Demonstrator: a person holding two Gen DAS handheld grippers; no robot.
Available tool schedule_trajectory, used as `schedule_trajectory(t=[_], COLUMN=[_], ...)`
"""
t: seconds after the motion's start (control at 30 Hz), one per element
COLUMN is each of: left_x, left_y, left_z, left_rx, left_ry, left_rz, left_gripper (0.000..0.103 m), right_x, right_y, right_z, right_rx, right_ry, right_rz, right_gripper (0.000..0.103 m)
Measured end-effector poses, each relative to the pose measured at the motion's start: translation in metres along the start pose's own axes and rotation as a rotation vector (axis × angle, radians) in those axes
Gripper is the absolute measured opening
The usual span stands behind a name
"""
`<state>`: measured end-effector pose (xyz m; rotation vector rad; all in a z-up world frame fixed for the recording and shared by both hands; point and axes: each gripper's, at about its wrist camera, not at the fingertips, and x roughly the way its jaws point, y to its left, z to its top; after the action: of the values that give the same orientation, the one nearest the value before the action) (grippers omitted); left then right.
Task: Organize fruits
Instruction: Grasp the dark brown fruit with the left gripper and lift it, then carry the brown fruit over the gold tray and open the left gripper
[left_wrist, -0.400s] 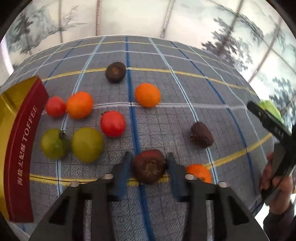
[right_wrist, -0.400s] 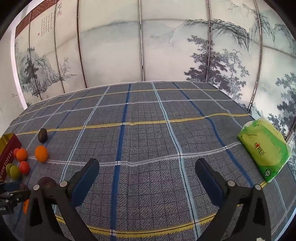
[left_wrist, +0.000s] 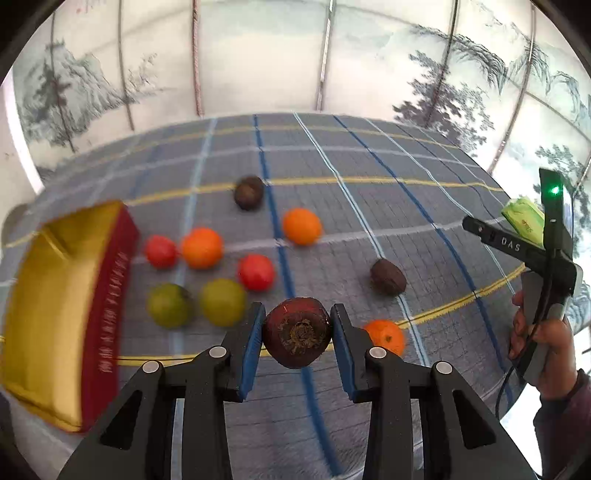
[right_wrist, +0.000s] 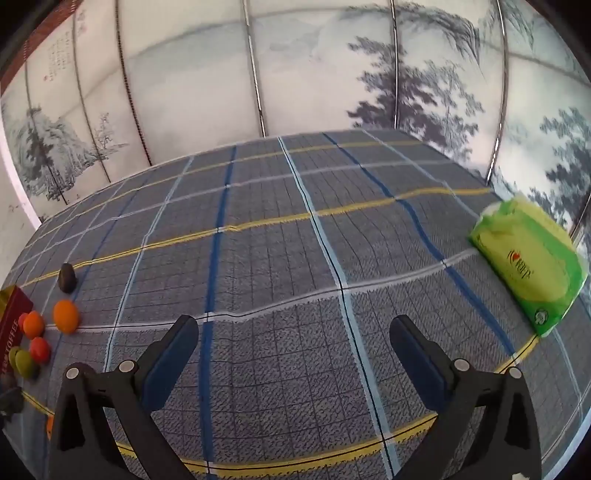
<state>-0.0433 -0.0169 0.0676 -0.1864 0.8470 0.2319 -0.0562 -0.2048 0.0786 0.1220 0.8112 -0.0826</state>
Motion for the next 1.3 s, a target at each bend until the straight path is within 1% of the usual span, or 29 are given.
schedule_trajectory(t=[0.07,0.1,0.23,0.3,0.33,0.43,0.57,0.6,0.63,0.7,0.73,0.8,0.87,0.93,1.07,1.3], left_x=[-0.011,-0.015,-0.031,-0.039,-0.034,-0.042,-0.05,-0.047,-0.046,-0.043,-0.038,-0.03,-0.018,-0.008,0.014,0.037], left_y=[0.006,0.01,0.027,0.039,0.041,0.059,0.082,0.093,0.111,0.127,0.134,0.155,0.171,0.185,0.211,0.234], left_z=[0.004,-0.001,0.002,0.004,0.007,0.013,0.018,0.016,0.015,0.017,0.018,0.023,0.028,0.032,0.041,0.053], left_rx=[0.001,0.005,-0.003,-0.016,-0.009,-0.016,0.017,0.01,0.011,0.029,0.033,0.045,0.049,0.062,0.074,0.092], left_ry=[-0.02,-0.023,-0.042,-0.05,0.0,0.013,-0.007,-0.031,-0.07,-0.068,-0.065,-0.049,-0.022,-0.002,0.044,0.111], left_rz=[0.043,0.065,0.122,0.141,0.174,0.228,0.326,0.325,0.343,0.391,0.401,0.448,0.463,0.499,0.532,0.558], left_gripper=[0.037,0.037,0.037,0.037,0.037,0.037,0.037,0.037,0.037,0.037,0.037,0.037,0.037,0.037,0.037,0.037], right_x=[0.001,0.002,0.001,0.002,0.003,0.004,0.004,0.004,0.005,0.005,0.005,0.006,0.007,0.007,0.008,0.01], right_y=[-0.002,-0.002,0.001,0.003,0.003,0.003,0.003,0.003,0.003,0.004,0.005,0.005,0.006,0.006,0.007,0.009], right_z=[0.0,0.0,-0.002,-0.002,-0.002,-0.002,-0.002,-0.002,-0.002,-0.001,-0.002,-0.001,-0.001,-0.001,-0.001,-0.001], right_rx=[0.01,0.013,-0.008,-0.015,-0.017,-0.013,-0.007,-0.008,-0.008,-0.012,-0.014,-0.017,-0.018,-0.017,-0.017,-0.028], right_ry=[0.008,0.008,-0.006,0.001,0.006,0.015,0.013,0.014,0.015,0.018,0.019,0.021,0.024,0.028,0.031,0.038], right_rz=[-0.001,-0.003,-0.017,-0.023,-0.026,-0.032,-0.041,-0.046,-0.049,-0.055,-0.059,-0.063,-0.069,-0.075,-0.09,-0.116], right_gripper=[0.103,0.103,0.103,0.103,0.103,0.103,0.103,0.103,0.103,0.103,0.103,0.103,0.103,0.103,0.103,0.103])
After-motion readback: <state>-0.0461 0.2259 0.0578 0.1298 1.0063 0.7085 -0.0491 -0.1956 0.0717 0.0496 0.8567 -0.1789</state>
